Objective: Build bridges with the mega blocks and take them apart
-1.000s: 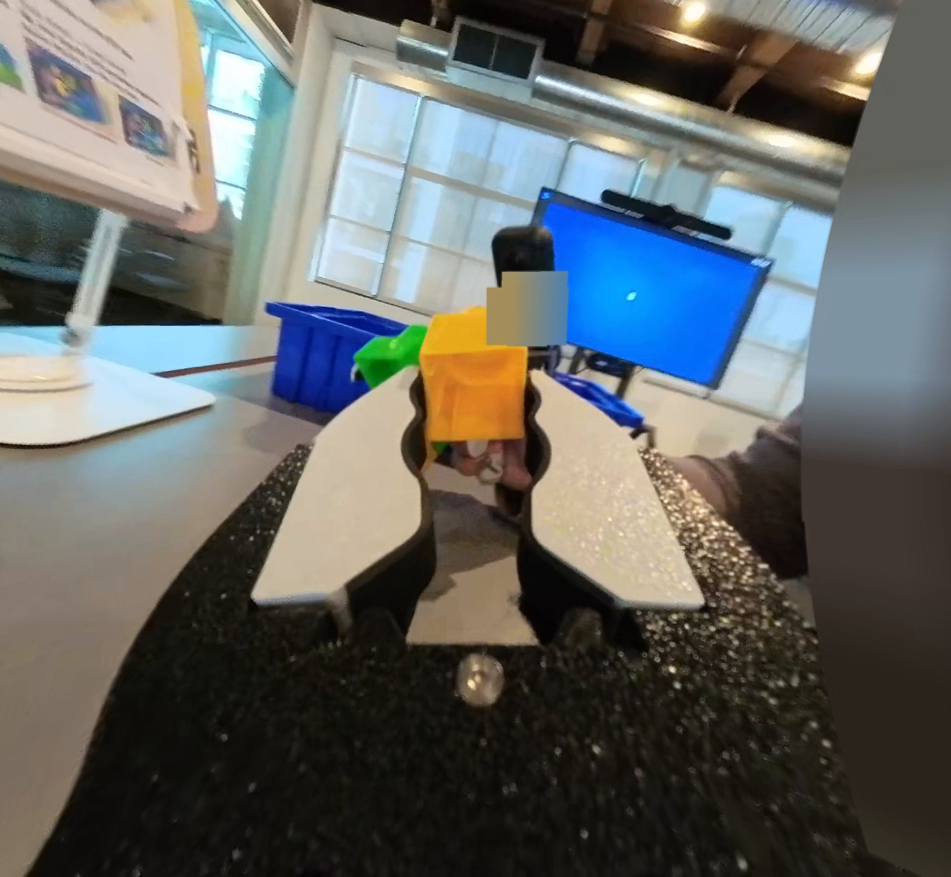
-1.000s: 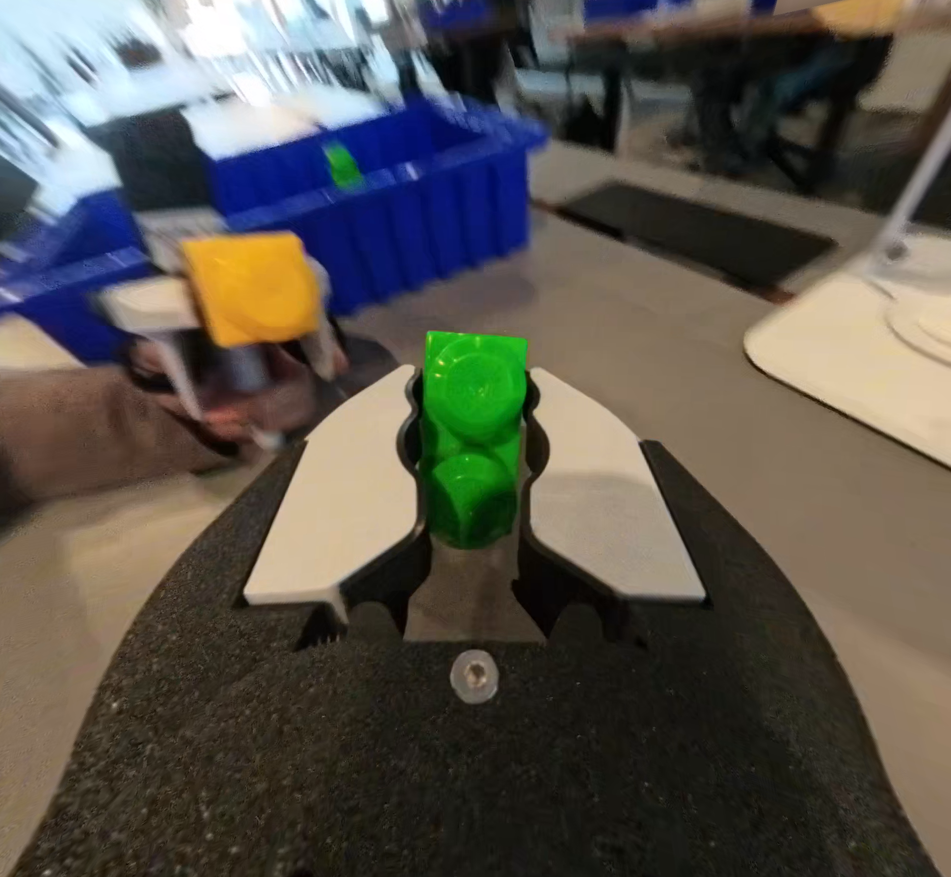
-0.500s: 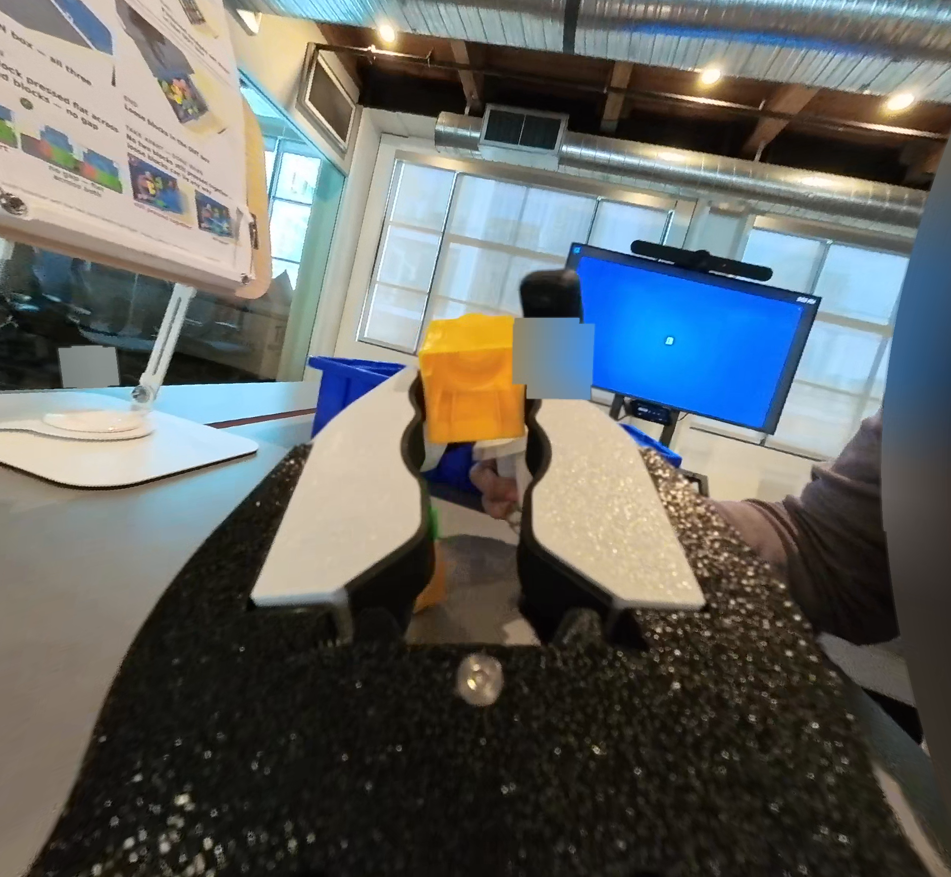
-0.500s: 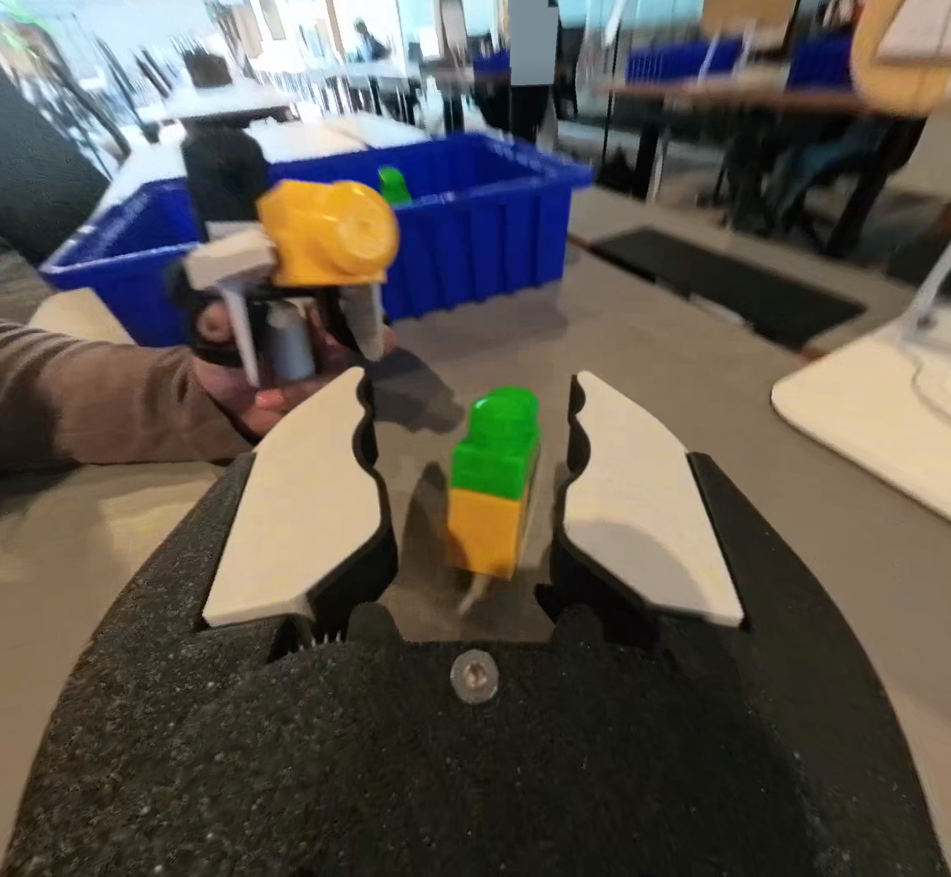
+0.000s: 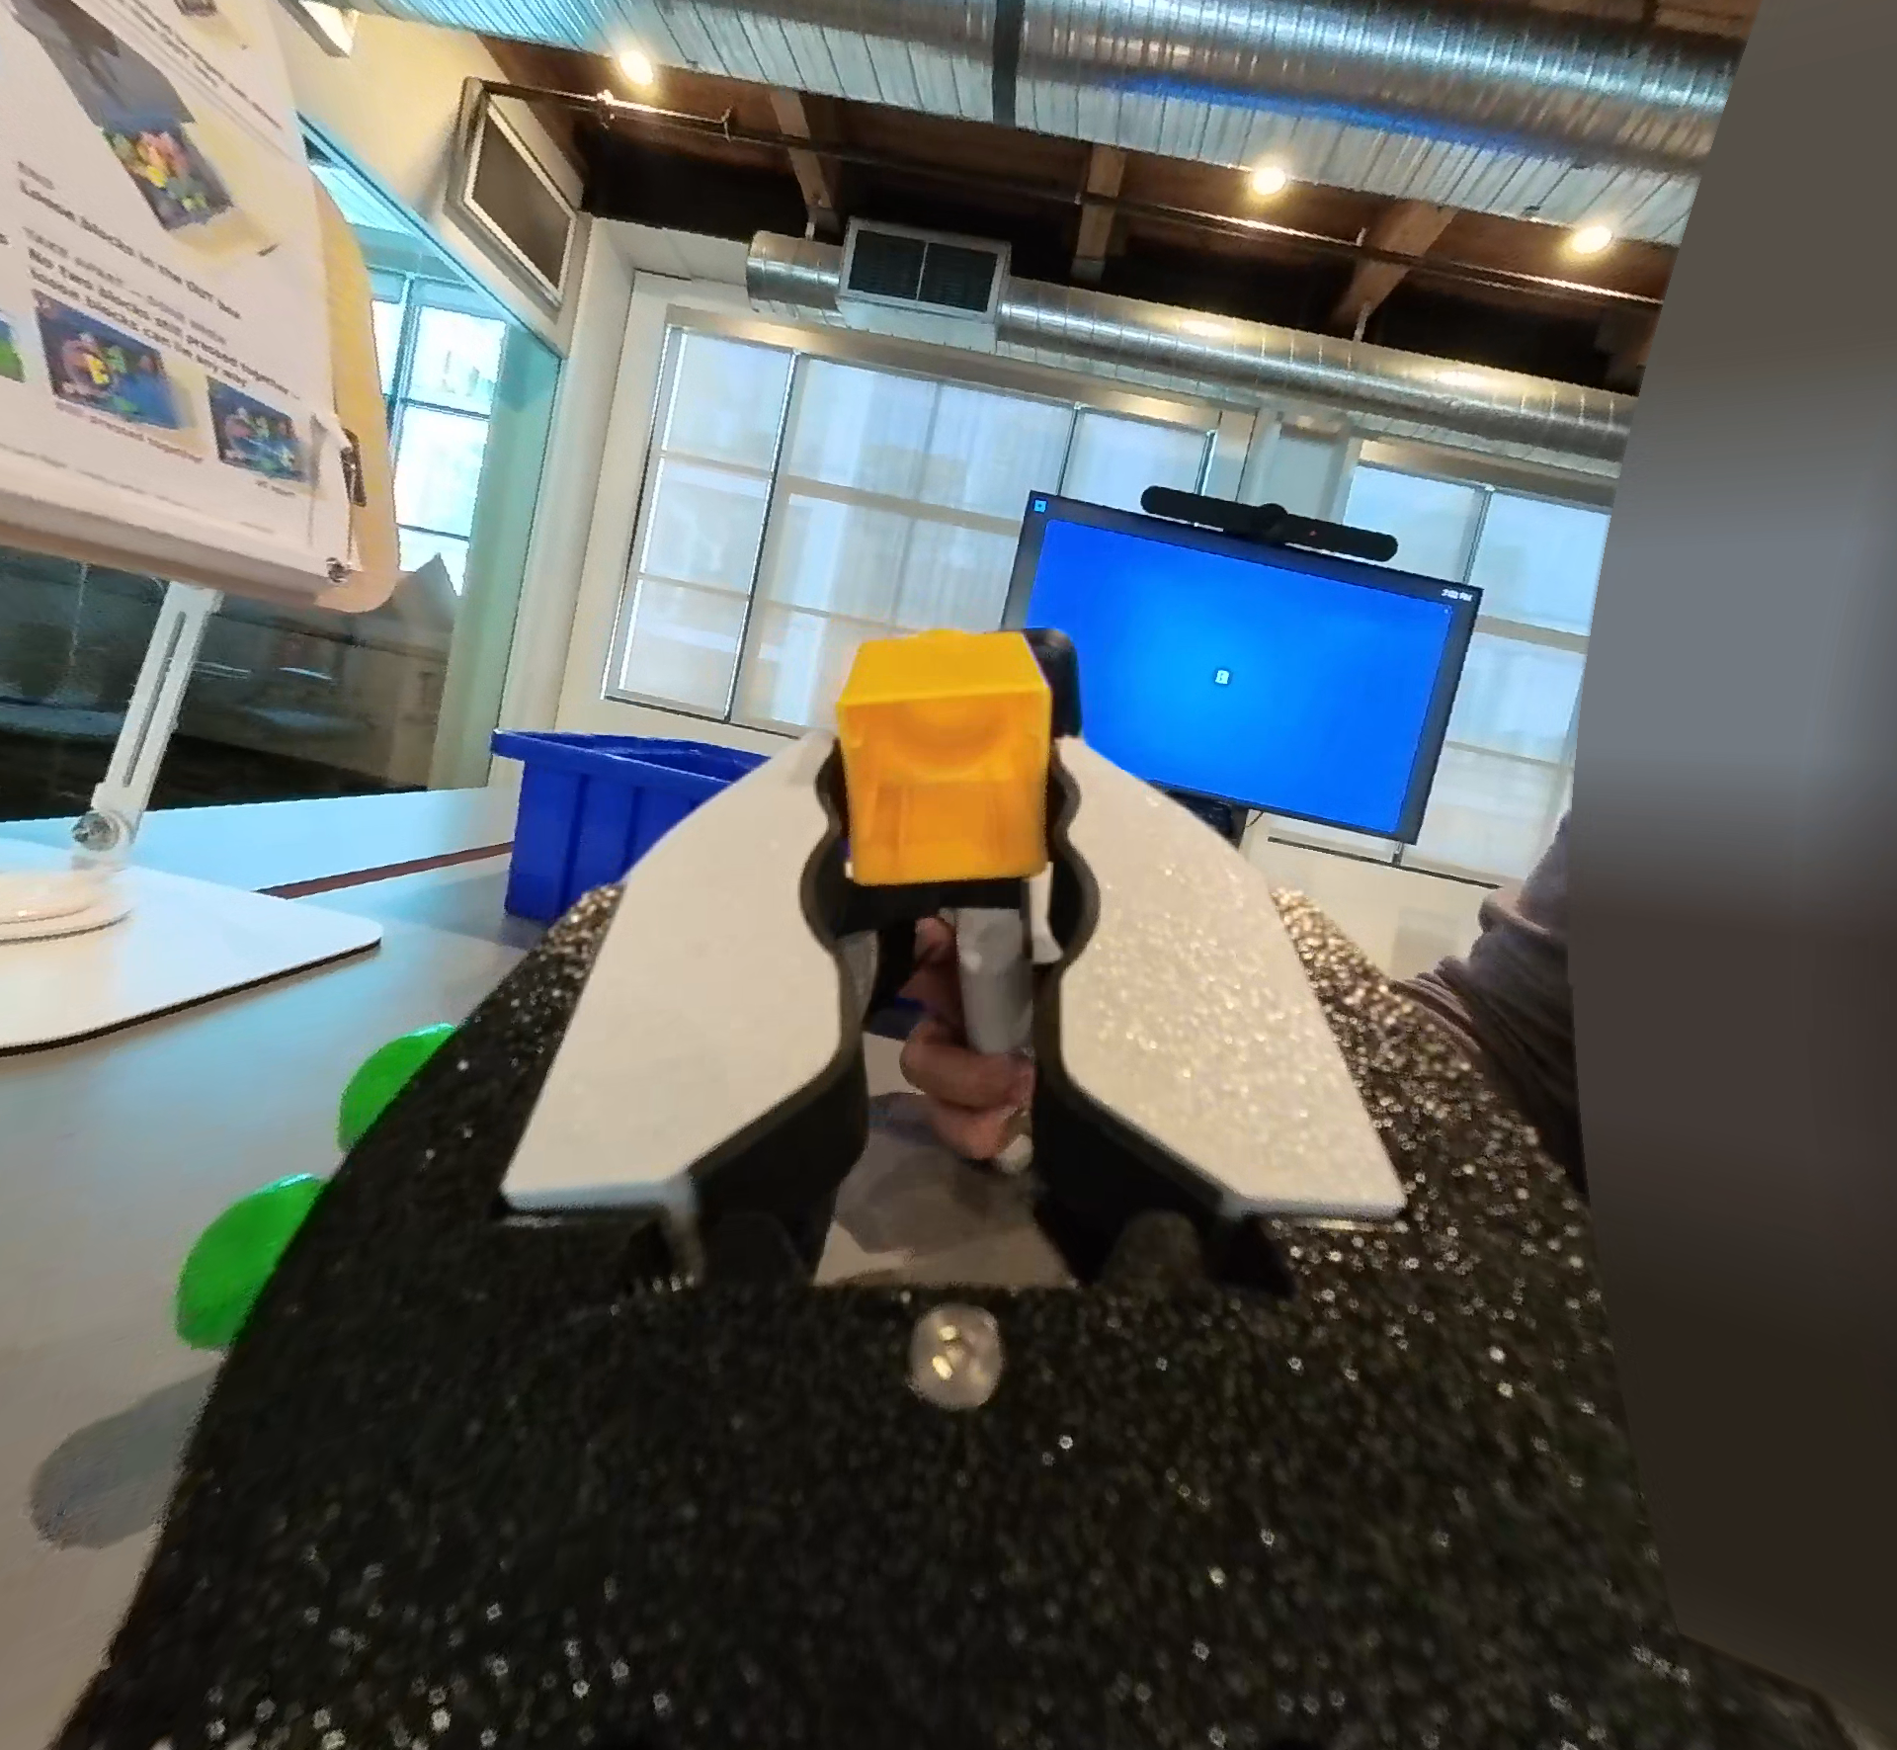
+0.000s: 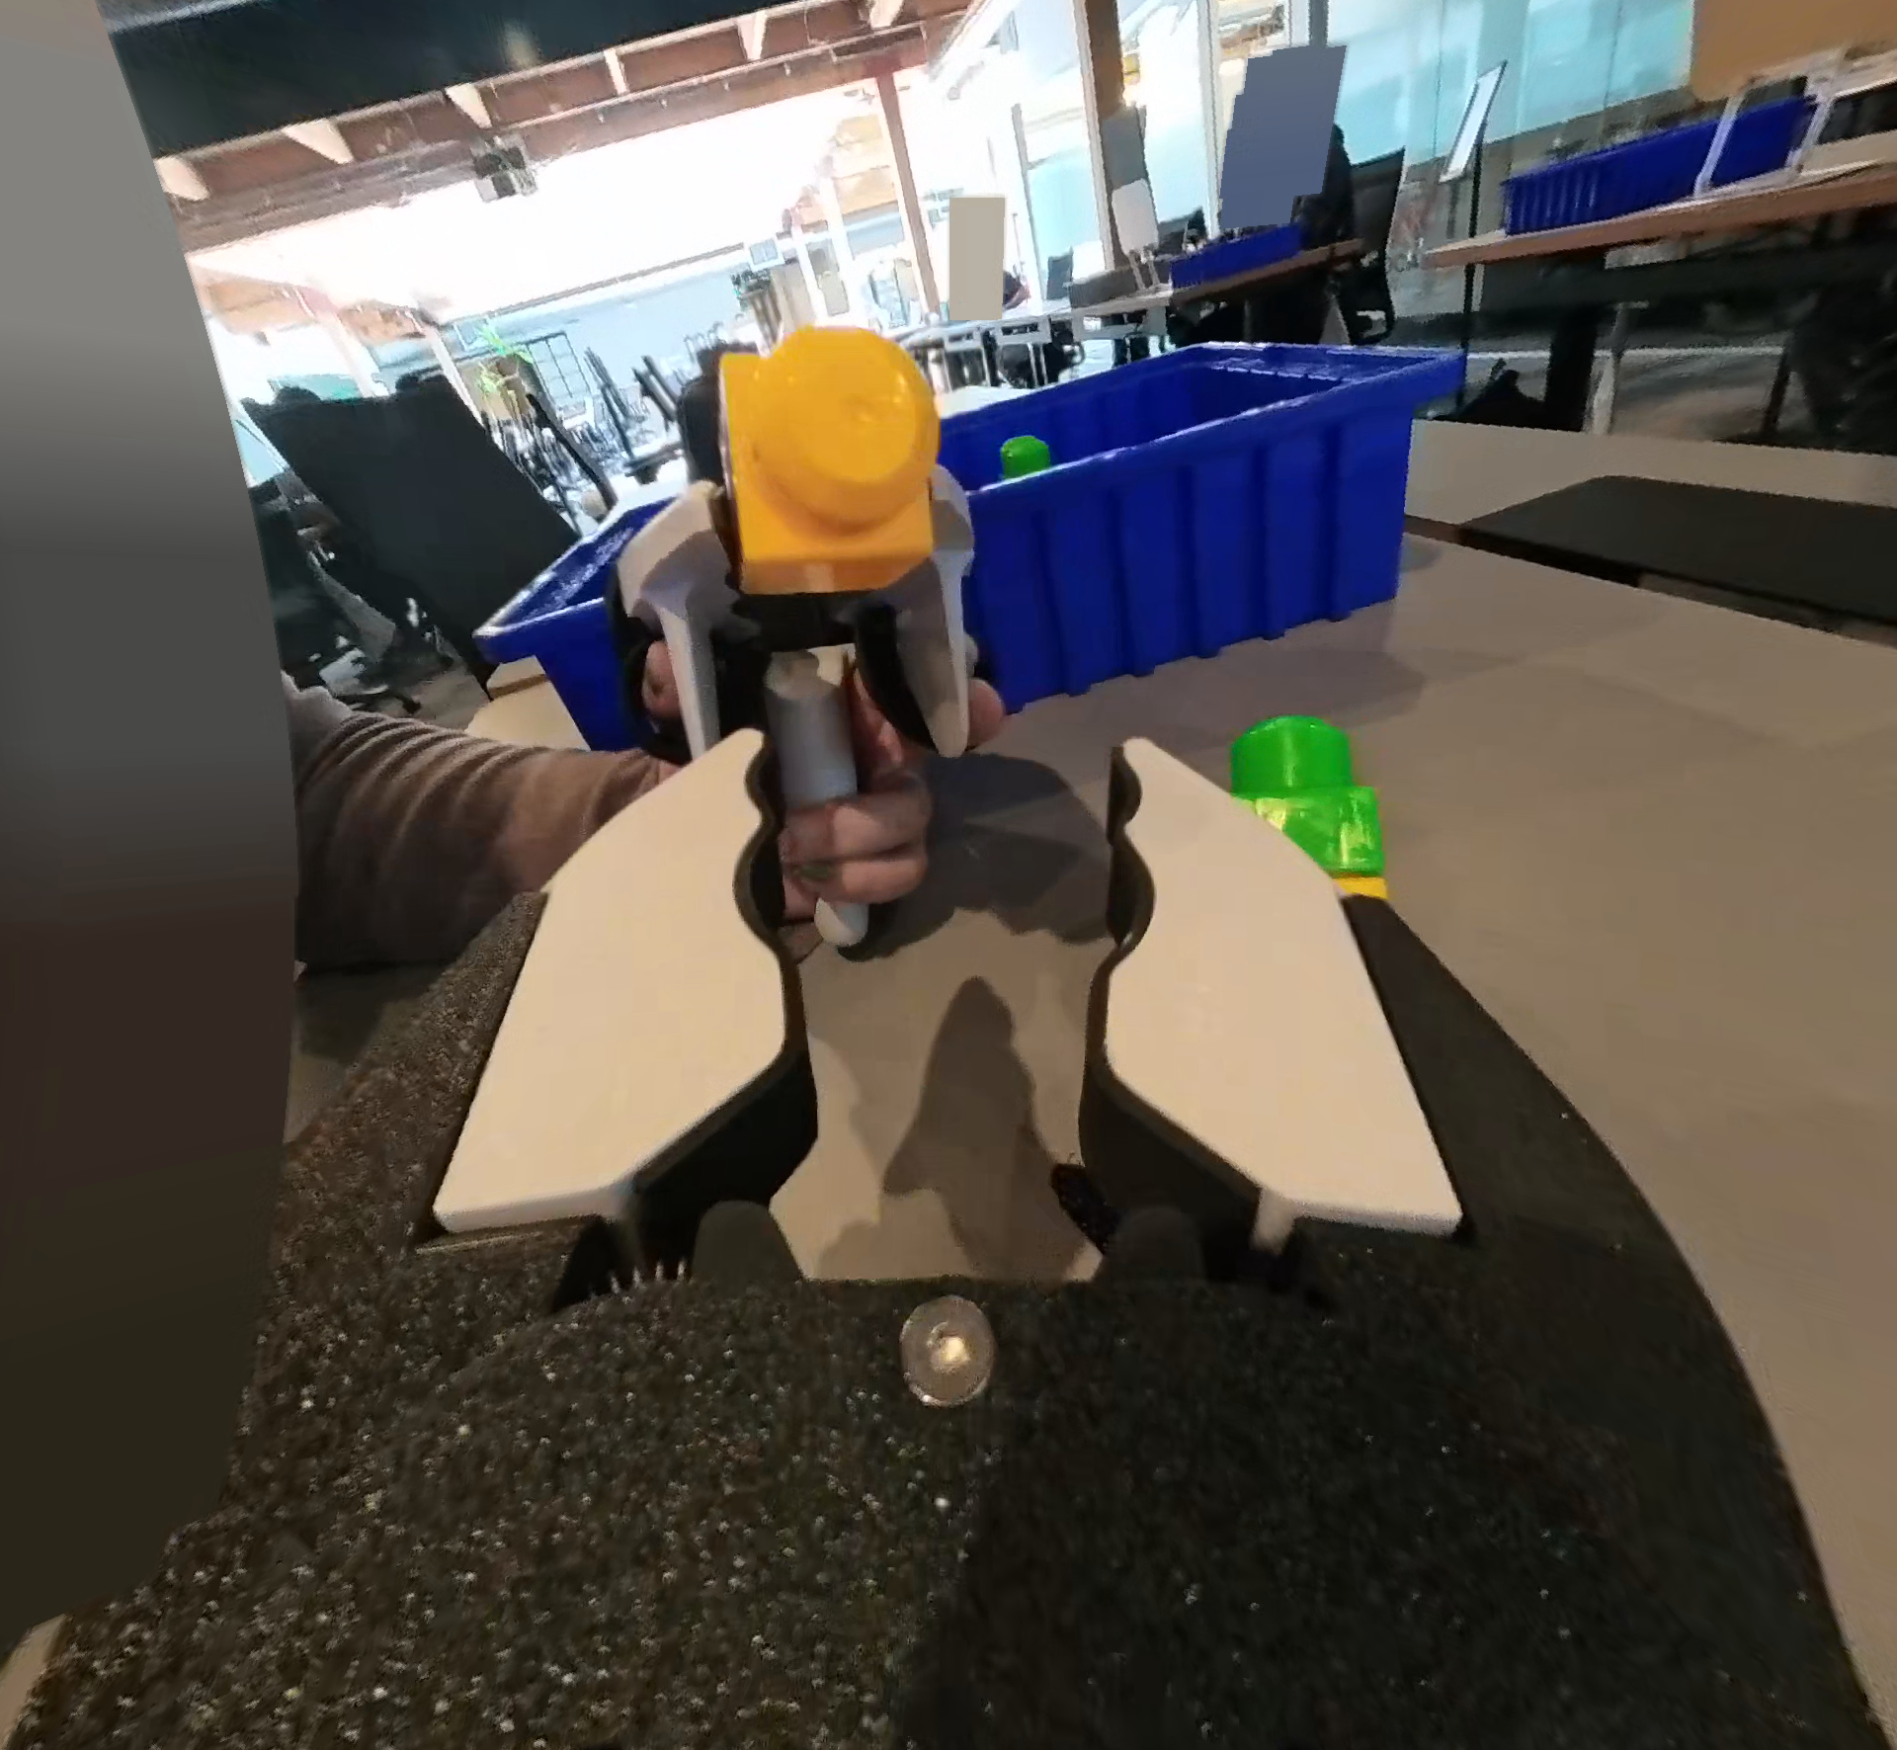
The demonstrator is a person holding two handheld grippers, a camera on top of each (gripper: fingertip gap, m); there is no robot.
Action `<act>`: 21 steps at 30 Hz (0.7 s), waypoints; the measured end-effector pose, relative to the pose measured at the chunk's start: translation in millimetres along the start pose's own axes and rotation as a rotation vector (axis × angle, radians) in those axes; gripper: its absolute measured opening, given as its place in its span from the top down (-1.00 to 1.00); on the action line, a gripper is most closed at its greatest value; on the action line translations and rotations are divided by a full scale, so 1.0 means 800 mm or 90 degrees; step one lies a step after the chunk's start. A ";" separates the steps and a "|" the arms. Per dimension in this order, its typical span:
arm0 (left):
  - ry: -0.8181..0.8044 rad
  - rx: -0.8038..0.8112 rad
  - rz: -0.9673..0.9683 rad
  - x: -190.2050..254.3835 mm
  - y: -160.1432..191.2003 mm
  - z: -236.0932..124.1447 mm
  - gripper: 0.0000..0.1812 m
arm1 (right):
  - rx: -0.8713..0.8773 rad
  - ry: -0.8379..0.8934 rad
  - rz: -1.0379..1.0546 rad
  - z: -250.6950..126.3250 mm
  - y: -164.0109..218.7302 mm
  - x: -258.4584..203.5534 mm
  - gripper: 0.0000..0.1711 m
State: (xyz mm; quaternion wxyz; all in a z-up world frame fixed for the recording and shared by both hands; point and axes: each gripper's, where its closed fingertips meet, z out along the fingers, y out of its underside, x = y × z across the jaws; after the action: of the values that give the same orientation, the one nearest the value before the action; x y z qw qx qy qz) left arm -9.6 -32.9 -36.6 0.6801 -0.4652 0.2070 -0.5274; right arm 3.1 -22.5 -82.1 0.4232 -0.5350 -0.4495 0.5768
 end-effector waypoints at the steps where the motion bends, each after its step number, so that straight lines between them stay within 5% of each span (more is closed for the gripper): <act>1: 0.002 -0.002 -0.005 0.000 0.001 0.000 0.61 | 0.011 0.002 0.001 0.000 -0.003 0.000 0.29; 8: 0.023 -0.119 -0.008 0.010 0.035 0.011 0.61 | 0.085 -0.073 0.059 -0.010 -0.022 -0.011 0.31; 10: 0.011 -0.119 -0.007 0.007 0.036 0.011 0.61 | 0.078 -0.123 0.074 -0.011 -0.022 -0.023 0.62; 12: 0.001 -0.110 -0.007 0.004 0.033 0.011 0.60 | 0.081 -0.092 0.052 -0.010 -0.026 -0.020 0.63; 15: -0.065 -0.053 0.043 -0.010 0.016 0.007 0.30 | 0.048 0.111 0.001 -0.024 -0.029 0.026 0.62; 18: -0.121 -0.019 0.065 -0.024 0.002 -0.002 0.28 | -0.117 0.343 -0.064 -0.056 -0.011 0.084 0.62; 21: -0.153 -0.032 0.075 -0.033 0.004 -0.003 0.31 | -0.321 0.450 -0.090 -0.078 0.025 0.109 0.62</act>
State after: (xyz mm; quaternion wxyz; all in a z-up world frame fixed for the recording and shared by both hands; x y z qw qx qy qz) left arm -19.1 -9.4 -46.3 0.7180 -0.5291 0.1641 -0.4213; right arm 59.3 61.1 -123.2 0.4454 -0.7541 -0.4390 0.2004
